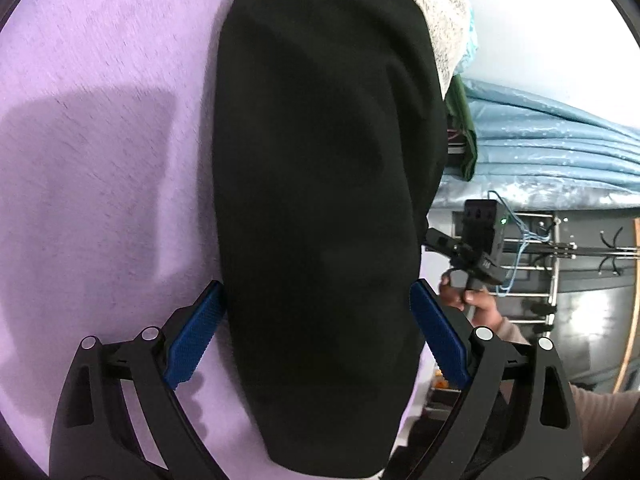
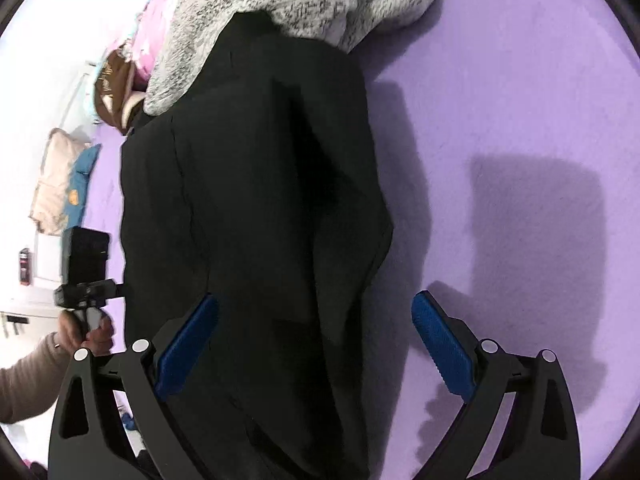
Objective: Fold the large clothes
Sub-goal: 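Grasp the folded jacket end with both tools and lift it to fold again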
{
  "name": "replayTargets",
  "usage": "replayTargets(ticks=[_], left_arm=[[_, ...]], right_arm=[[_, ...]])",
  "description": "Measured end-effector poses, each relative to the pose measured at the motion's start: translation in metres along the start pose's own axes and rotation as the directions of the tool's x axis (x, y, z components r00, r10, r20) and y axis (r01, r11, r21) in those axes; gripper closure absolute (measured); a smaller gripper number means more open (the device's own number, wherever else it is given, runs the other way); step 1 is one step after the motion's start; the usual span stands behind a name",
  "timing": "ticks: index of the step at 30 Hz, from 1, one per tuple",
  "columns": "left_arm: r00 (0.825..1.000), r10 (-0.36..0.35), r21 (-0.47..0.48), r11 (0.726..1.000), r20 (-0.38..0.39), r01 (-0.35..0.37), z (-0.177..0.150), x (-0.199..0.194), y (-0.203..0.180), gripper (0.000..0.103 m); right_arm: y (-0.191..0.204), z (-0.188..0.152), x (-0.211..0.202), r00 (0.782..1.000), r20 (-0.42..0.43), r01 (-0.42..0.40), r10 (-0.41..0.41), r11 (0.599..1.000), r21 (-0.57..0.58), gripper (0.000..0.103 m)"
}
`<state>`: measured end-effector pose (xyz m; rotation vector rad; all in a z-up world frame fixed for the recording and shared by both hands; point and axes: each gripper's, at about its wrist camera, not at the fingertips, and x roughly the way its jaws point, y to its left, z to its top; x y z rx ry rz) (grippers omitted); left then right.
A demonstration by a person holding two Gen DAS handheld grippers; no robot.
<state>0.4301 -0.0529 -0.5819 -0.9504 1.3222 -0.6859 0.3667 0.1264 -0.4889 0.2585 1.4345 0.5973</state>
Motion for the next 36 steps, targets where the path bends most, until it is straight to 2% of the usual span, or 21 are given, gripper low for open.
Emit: replayTargets(ticks=[4, 7, 11, 15, 18, 19, 21, 23, 25, 26, 31, 36], left_arm=[[1.000, -0.031, -0.030, 0.999, -0.006, 0.030, 0.002, 0.008, 0.006, 0.014], [0.998, -0.058, -0.047, 0.997, 0.001, 0.058, 0.004, 0.012, 0.008, 0.015], [0.997, -0.080, -0.053, 0.995, -0.003, 0.079, 0.006, 0.010, 0.011, 0.015], [0.996, -0.091, -0.056, 0.994, -0.002, 0.091, 0.007, 0.006, 0.018, 0.017], [0.997, -0.071, -0.045, 0.997, -0.023, 0.070, 0.006, 0.006, 0.024, 0.025], [0.998, -0.062, -0.038, 0.997, -0.033, 0.061, 0.006, 0.009, 0.024, 0.028], [0.997, -0.062, -0.041, 0.997, -0.038, 0.060, 0.008, 0.012, 0.024, 0.030], [0.997, -0.070, -0.051, 0.996, -0.039, 0.068, 0.009, 0.012, 0.026, 0.033], [0.996, -0.074, -0.051, 0.996, -0.039, 0.072, 0.009, 0.011, 0.026, 0.040], [0.996, -0.077, -0.053, 0.996, -0.040, 0.075, 0.009, 0.011, 0.027, 0.041], [0.996, -0.085, -0.069, 0.994, -0.028, 0.083, 0.007, 0.005, 0.030, 0.055], [0.994, -0.105, -0.041, 0.994, -0.021, 0.104, 0.000, -0.004, 0.021, 0.064]], right_arm=[[-0.017, -0.006, 0.015, 0.995, -0.056, -0.079, 0.082, 0.995, 0.060, 0.008], [-0.025, -0.007, 0.019, 0.990, -0.061, -0.122, 0.128, 0.989, 0.086, 0.008], [-0.030, -0.011, 0.018, 0.969, -0.068, -0.229, 0.237, 0.968, 0.104, 0.006], [-0.020, -0.014, 0.029, 0.968, -0.144, -0.199, 0.205, 0.978, 0.053, 0.006], [-0.014, -0.012, 0.039, 0.963, -0.166, -0.207, 0.212, 0.977, 0.047, 0.006], [-0.011, -0.012, 0.042, 0.957, -0.177, -0.225, 0.230, 0.973, 0.046, 0.014], [-0.003, -0.010, 0.046, 0.966, -0.188, -0.180, 0.179, 0.984, 0.008, 0.019], [-0.005, -0.011, 0.042, 0.966, -0.176, -0.191, 0.190, 0.981, 0.011, 0.024], [-0.007, -0.013, 0.036, 0.959, -0.162, -0.234, 0.235, 0.972, 0.024, 0.042], [-0.007, -0.014, 0.033, 0.956, -0.153, -0.249, 0.250, 0.968, 0.028, 0.046], [0.015, -0.018, 0.027, 0.975, -0.127, -0.185, 0.182, 0.983, -0.010, 0.071], [0.023, -0.023, 0.004, 0.979, -0.093, -0.185, 0.180, 0.982, -0.046, 0.079]])
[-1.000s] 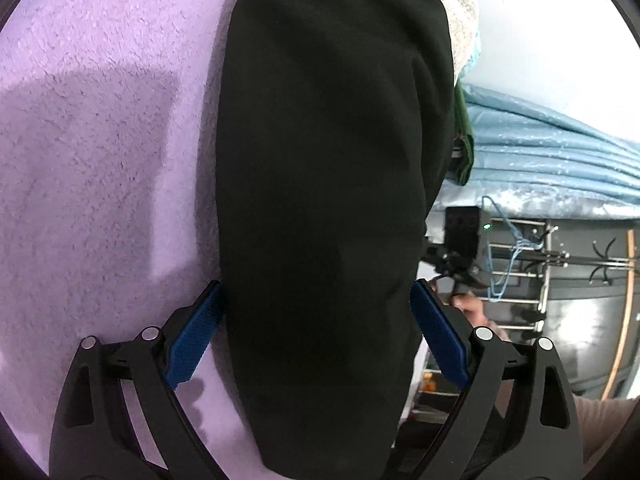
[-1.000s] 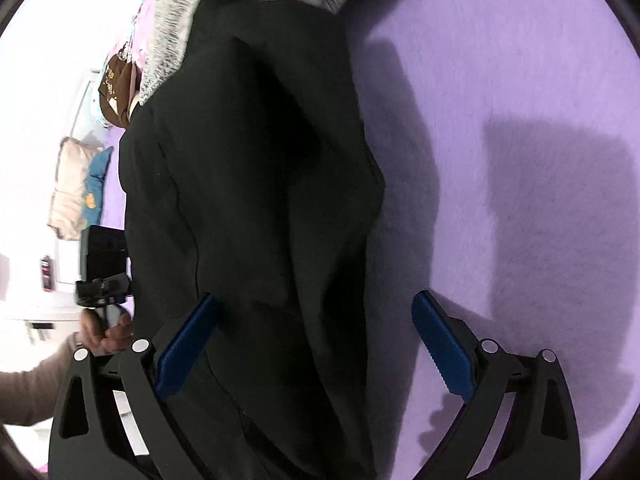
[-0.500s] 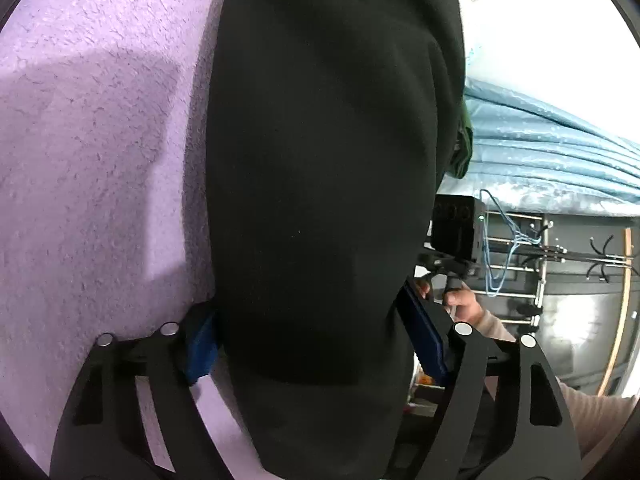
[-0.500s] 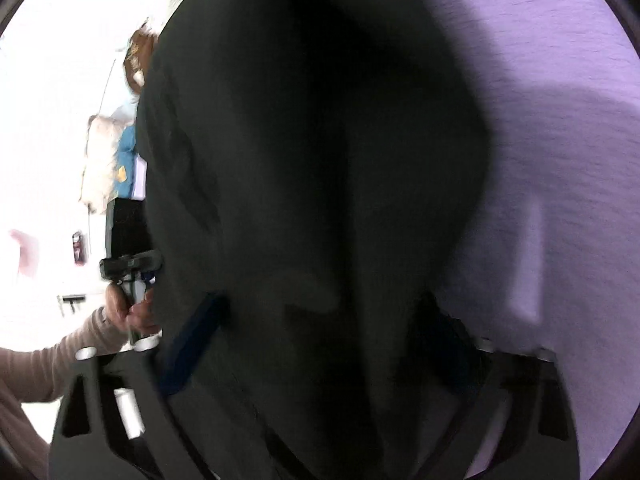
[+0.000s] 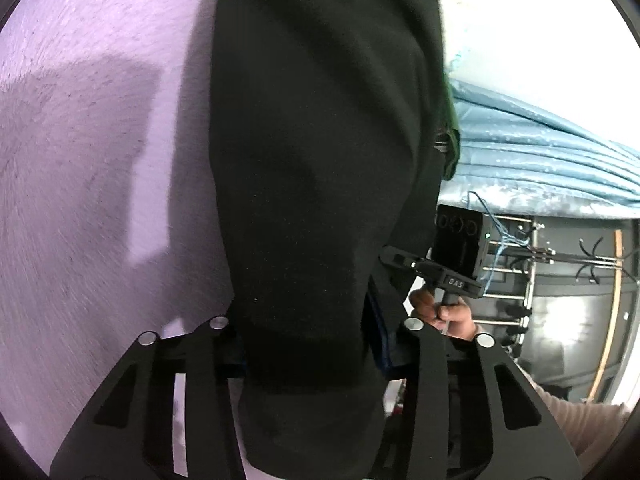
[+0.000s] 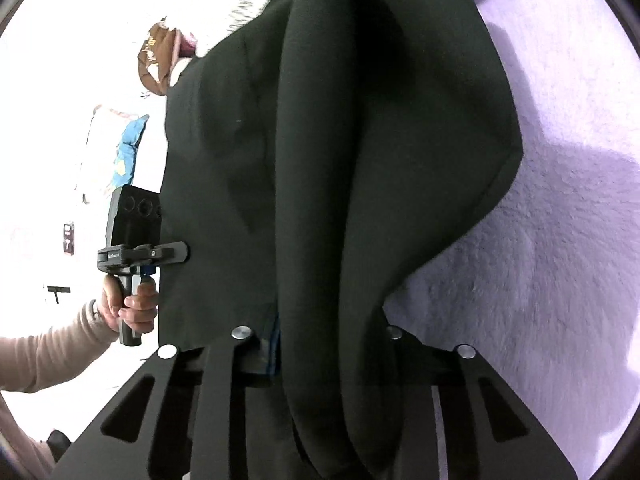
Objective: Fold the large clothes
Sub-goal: 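Grasp the folded jacket end with both tools and lift it to fold again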
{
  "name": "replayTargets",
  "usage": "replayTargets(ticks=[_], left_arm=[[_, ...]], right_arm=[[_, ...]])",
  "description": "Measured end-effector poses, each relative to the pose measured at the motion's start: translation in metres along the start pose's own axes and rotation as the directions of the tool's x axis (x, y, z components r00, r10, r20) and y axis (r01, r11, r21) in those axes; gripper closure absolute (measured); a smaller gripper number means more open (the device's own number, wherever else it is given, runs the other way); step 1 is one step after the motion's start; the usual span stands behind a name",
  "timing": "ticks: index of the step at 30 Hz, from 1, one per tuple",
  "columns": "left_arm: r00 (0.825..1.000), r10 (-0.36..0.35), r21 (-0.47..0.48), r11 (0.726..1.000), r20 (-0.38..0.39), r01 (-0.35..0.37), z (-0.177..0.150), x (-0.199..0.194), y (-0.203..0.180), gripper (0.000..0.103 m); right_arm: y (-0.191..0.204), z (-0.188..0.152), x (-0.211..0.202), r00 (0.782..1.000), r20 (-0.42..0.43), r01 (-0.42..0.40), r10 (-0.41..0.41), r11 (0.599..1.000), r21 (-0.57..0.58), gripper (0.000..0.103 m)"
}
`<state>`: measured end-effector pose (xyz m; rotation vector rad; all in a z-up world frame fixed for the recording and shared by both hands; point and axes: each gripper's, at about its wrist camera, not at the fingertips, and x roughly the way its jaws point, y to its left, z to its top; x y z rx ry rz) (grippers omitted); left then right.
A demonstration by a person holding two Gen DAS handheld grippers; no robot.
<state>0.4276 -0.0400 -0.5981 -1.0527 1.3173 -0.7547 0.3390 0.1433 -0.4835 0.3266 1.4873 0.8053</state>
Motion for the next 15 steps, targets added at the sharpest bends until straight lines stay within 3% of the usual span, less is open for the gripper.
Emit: replayTargets(ticks=[9, 15], left_arm=[[0.999, -0.033, 0.129, 0.991, 0.000, 0.033, -0.031, -0.027, -0.057, 0.069], [0.998, -0.061, 0.170, 0.984, -0.003, 0.061, -0.071, -0.057, -0.087, 0.069]], right_arm=[[0.054, -0.038, -0.056, 0.994, 0.100, -0.035, 0.041, 0.997, -0.063, 0.081], [0.089, -0.078, -0.089, 0.984, 0.152, -0.081, 0.089, 0.995, -0.053, 0.081]])
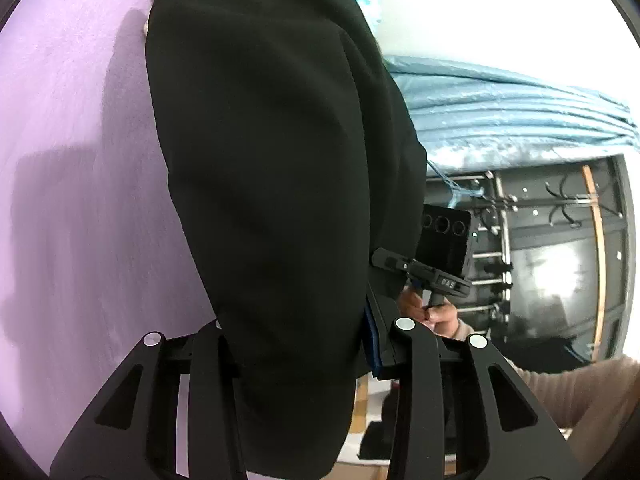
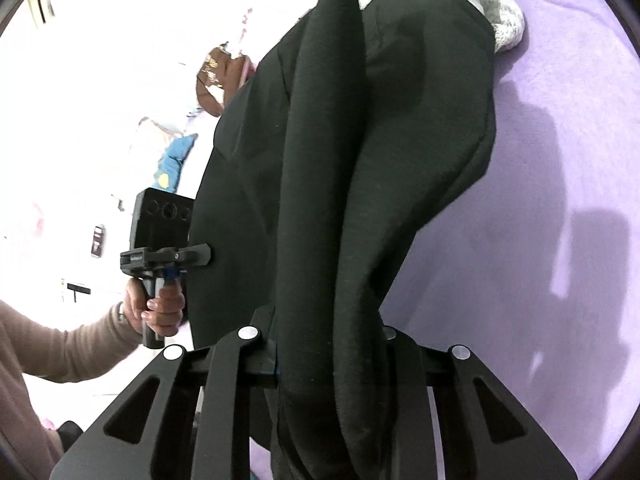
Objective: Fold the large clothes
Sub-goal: 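Grasp the folded jacket end with both tools and lift it to fold again, then lift the gripped black jacket end with both tools and carry it over the bundle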
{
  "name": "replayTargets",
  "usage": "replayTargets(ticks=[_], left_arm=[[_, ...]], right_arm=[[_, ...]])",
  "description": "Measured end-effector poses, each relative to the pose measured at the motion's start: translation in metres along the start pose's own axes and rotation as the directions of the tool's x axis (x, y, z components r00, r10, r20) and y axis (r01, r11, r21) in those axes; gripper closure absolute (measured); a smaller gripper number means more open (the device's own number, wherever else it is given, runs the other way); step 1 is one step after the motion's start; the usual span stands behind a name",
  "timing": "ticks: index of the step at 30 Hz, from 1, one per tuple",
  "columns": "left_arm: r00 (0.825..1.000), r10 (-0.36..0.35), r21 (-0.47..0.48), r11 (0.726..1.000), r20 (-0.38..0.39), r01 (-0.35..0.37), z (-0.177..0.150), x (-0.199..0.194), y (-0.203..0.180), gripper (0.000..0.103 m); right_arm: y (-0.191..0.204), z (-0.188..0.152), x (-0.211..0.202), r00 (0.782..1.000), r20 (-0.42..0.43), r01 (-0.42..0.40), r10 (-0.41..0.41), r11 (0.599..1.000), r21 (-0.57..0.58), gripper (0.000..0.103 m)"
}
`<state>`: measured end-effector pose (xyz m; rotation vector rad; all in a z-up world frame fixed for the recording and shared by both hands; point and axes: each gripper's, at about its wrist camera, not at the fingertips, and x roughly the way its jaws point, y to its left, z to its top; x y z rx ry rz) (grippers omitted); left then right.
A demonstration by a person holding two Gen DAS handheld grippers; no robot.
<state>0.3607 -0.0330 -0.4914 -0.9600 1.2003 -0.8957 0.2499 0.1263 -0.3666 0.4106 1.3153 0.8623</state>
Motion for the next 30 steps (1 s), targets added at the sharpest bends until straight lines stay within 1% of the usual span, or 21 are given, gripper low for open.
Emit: replayTargets(ticks=[4, 6, 9, 14, 17, 19, 23, 24, 26, 30], left_arm=[[1.000, -0.021, -0.021, 1.000, 0.008, 0.021, -0.033, -0.026, -0.011, 0.069], [1.000, -0.027, -0.056, 0.998, 0.016, 0.028, -0.056, -0.043, -0.010, 0.069], [1.000, -0.004, -0.064, 0.998, 0.006, 0.004, -0.088, -0.065, -0.014, 0.069], [1.000, 0.018, -0.077, 0.997, 0.017, -0.017, -0.123, -0.108, -0.013, 0.069], [0.999, 0.019, -0.104, 0.994, 0.042, -0.014, -0.136, -0.135, -0.004, 0.069], [0.998, 0.027, -0.106, 0.994, 0.056, -0.021, -0.145, -0.152, -0.004, 0.069], [0.994, 0.040, -0.121, 0.992, 0.102, -0.027, -0.158, -0.200, 0.003, 0.069], [0.992, 0.046, -0.125, 0.992, 0.114, -0.031, -0.161, -0.215, 0.005, 0.069], [0.989, 0.054, -0.132, 0.991, 0.140, -0.036, -0.168, -0.243, 0.010, 0.069], [0.975, 0.078, -0.149, 0.988, 0.207, -0.048, -0.182, -0.302, 0.017, 0.069]], right_arm=[[0.032, -0.025, -0.011, 0.999, -0.010, -0.032, 0.032, 0.999, -0.022, 0.081], [0.033, -0.029, -0.015, 0.999, -0.023, -0.045, 0.044, 0.998, -0.035, 0.081], [0.036, -0.036, -0.010, 0.997, -0.051, -0.062, 0.060, 0.998, -0.029, 0.081], [0.042, -0.038, 0.008, 0.992, -0.094, -0.083, 0.081, 0.996, -0.022, 0.081], [0.052, -0.042, 0.017, 0.990, -0.107, -0.091, 0.089, 0.996, -0.018, 0.081], [0.053, -0.043, 0.022, 0.989, -0.117, -0.097, 0.095, 0.995, -0.018, 0.081], [0.071, -0.043, 0.038, 0.984, -0.143, -0.118, 0.111, 0.992, -0.043, 0.081], [0.070, -0.042, 0.040, 0.982, -0.149, -0.122, 0.112, 0.991, -0.054, 0.081], [0.087, -0.039, 0.055, 0.977, -0.175, -0.137, 0.122, 0.988, -0.077, 0.081], [0.092, -0.034, 0.071, 0.965, -0.224, -0.164, 0.135, 0.979, -0.119, 0.081]])
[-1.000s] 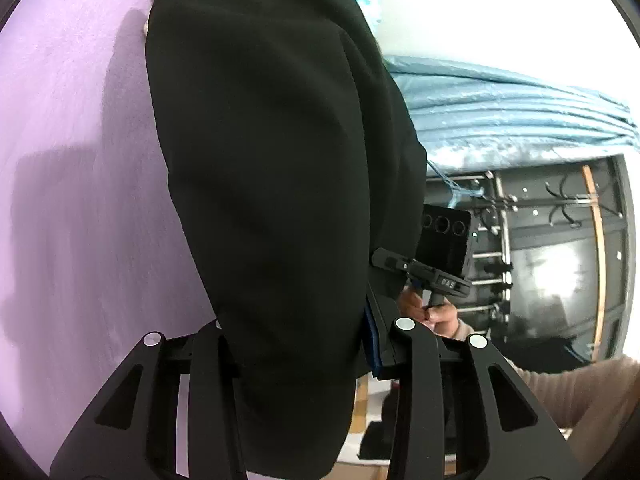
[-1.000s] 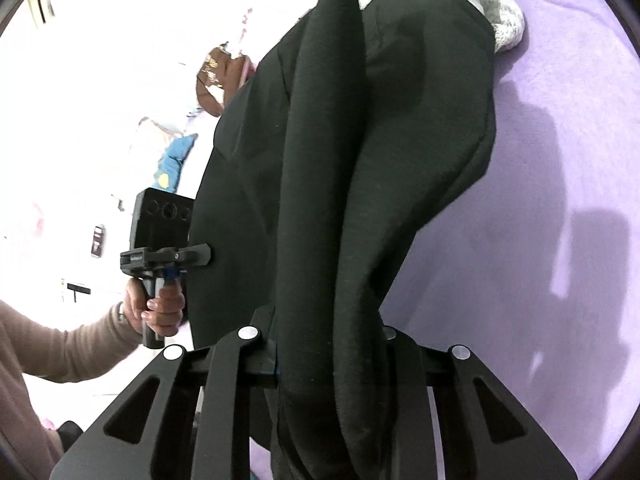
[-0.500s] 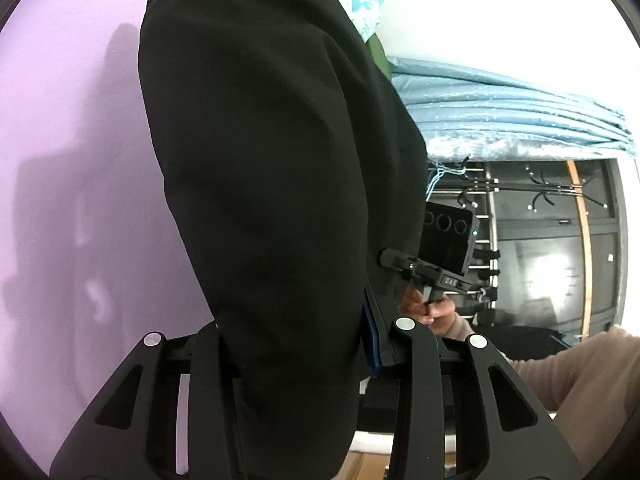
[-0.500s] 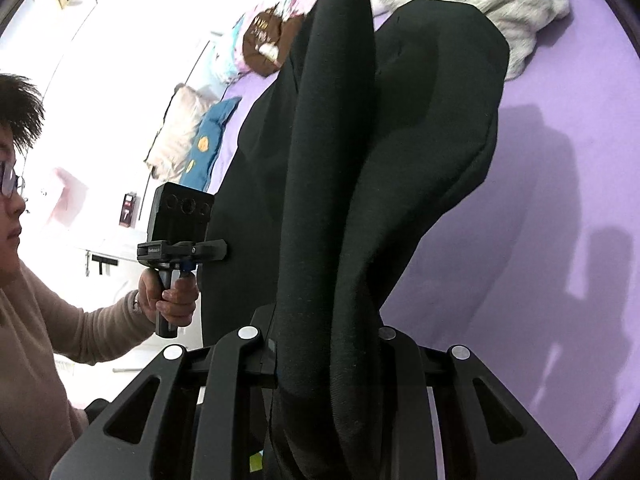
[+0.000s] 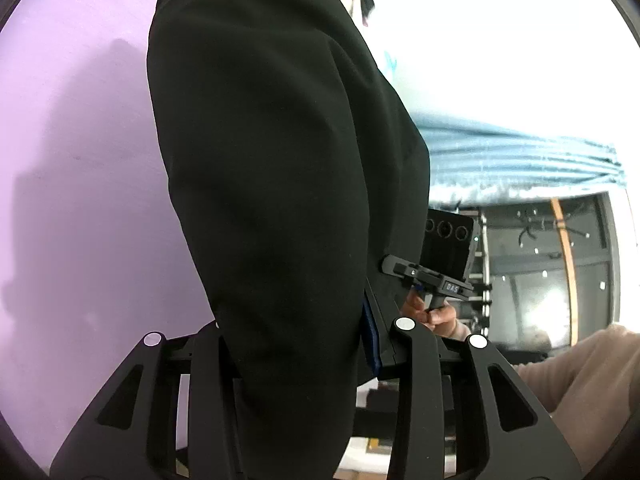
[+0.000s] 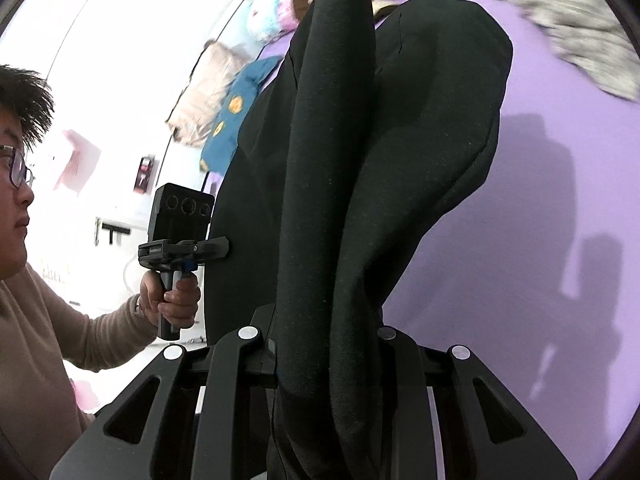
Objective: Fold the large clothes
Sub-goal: 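Lift the gripped black jacket end with both tools and carry it over the bundle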
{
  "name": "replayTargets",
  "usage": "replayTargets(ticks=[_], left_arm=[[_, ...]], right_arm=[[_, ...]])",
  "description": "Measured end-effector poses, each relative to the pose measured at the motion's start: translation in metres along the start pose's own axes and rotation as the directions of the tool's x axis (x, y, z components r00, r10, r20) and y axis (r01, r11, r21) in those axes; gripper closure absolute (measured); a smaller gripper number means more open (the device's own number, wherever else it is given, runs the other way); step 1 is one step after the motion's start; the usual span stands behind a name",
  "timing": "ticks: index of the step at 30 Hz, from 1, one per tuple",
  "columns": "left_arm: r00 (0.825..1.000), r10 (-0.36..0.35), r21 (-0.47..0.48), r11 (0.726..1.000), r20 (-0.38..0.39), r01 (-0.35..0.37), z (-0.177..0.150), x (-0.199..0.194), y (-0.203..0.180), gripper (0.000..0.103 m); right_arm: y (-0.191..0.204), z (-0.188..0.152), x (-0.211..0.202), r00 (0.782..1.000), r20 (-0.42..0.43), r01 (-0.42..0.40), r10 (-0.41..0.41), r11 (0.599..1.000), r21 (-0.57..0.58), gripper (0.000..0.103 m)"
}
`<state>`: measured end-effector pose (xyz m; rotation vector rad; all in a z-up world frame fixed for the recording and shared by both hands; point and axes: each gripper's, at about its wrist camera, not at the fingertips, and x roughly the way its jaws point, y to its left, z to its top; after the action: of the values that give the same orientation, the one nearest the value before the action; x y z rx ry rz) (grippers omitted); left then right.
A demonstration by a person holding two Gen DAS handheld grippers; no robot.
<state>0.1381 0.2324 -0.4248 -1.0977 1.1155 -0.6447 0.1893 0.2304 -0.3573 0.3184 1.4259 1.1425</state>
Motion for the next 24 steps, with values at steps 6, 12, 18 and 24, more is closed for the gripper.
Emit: replayTargets(ticks=[6, 12, 18, 24], left_arm=[[0.991, 0.011, -0.072, 0.997, 0.132, -0.002, -0.003, -0.087, 0.034, 0.069], [0.968, 0.050, -0.116, 0.993, 0.245, -0.022, -0.011, -0.179, 0.058, 0.069], [0.936, 0.111, -0.139, 0.988, 0.335, -0.067, -0.012, -0.267, 0.080, 0.069], [0.901, 0.155, -0.162, 0.982, 0.406, -0.096, -0.012, -0.339, 0.099, 0.069]], right_arm=[[0.017, 0.017, 0.027, 0.996, -0.076, -0.043, 0.036, 0.995, -0.088, 0.081], [0.006, 0.016, 0.021, 0.984, -0.157, -0.109, 0.086, 0.983, -0.147, 0.081], [0.019, 0.024, 0.051, 0.967, -0.215, -0.185, 0.135, 0.956, -0.230, 0.081], [0.028, 0.042, 0.070, 0.949, -0.268, -0.243, 0.166, 0.928, -0.283, 0.081]])
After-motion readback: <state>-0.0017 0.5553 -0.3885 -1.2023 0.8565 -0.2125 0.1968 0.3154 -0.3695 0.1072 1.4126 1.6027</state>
